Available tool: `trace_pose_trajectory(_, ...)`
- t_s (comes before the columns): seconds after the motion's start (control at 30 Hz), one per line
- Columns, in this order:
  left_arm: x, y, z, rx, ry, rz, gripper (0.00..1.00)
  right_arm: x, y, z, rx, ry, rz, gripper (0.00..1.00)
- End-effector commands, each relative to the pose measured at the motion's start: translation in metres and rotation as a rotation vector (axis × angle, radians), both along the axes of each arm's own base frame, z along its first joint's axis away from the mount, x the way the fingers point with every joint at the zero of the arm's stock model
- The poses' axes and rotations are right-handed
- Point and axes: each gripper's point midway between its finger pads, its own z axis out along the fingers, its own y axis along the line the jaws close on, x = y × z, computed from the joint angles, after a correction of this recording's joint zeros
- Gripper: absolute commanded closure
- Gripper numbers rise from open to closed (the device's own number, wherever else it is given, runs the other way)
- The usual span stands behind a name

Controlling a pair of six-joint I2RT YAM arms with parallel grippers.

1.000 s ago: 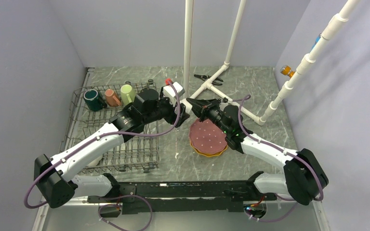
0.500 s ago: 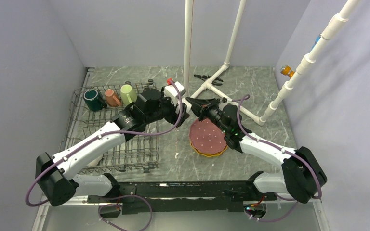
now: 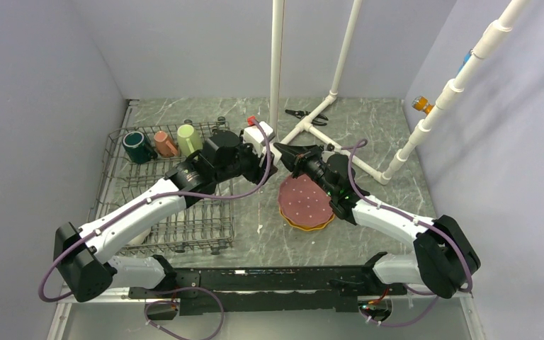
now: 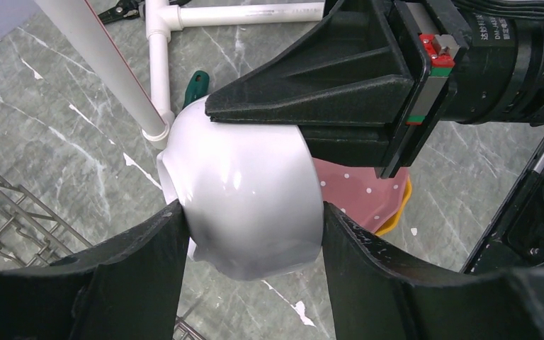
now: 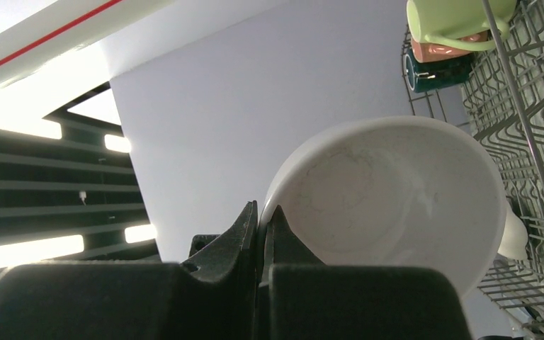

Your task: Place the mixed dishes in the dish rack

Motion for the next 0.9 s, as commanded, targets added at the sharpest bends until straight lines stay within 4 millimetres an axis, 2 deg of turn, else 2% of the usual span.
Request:
trace_pose_trajectory(0.0,0.006,0.007,0.031,-0.037,-0.099,0.032,0.97,-0.008,0.000,0.054,0.124,-0.112,0.026,1.00)
trace_pose_trajectory(0.07,0.006,0.011,0.034,-0.041,-0.113,0.045,1.00,-0.008,0.001,0.052,0.124,-0.109,0.028,1.00)
trace_pose_trajectory(0.17,0.005,0.012,0.037,-0.052,-0.130,0.049,1.00,-0.007,0.001,0.050,0.117,-0.108,0.028,0.89)
trace_pose_trajectory(0.5,0.009,0.019,0.038,-0.057,-0.137,0.096,1.00,-0.005,0.003,0.046,0.096,-0.102,0.023,0.60)
trace_pose_trajectory(0.7,0.012,0.024,0.039,-0.057,-0.147,0.123,1.00,-0.004,0.001,0.039,0.063,-0.095,0.010,0.32)
trace_pose_trajectory(0.77,0.012,0.024,0.039,-0.056,-0.148,0.125,1.00,-0.003,0.001,0.031,0.037,-0.069,0.005,0.07)
trace_pose_trajectory(0.8,0.012,0.024,0.039,-0.056,-0.148,0.127,1.00,-0.003,0.000,0.027,0.023,-0.059,0.001,0.01)
trace_pose_trajectory(0.87,0.012,0.025,0.039,-0.054,-0.149,0.128,1.00,-0.003,-0.001,0.024,0.000,-0.056,-0.010,0.00)
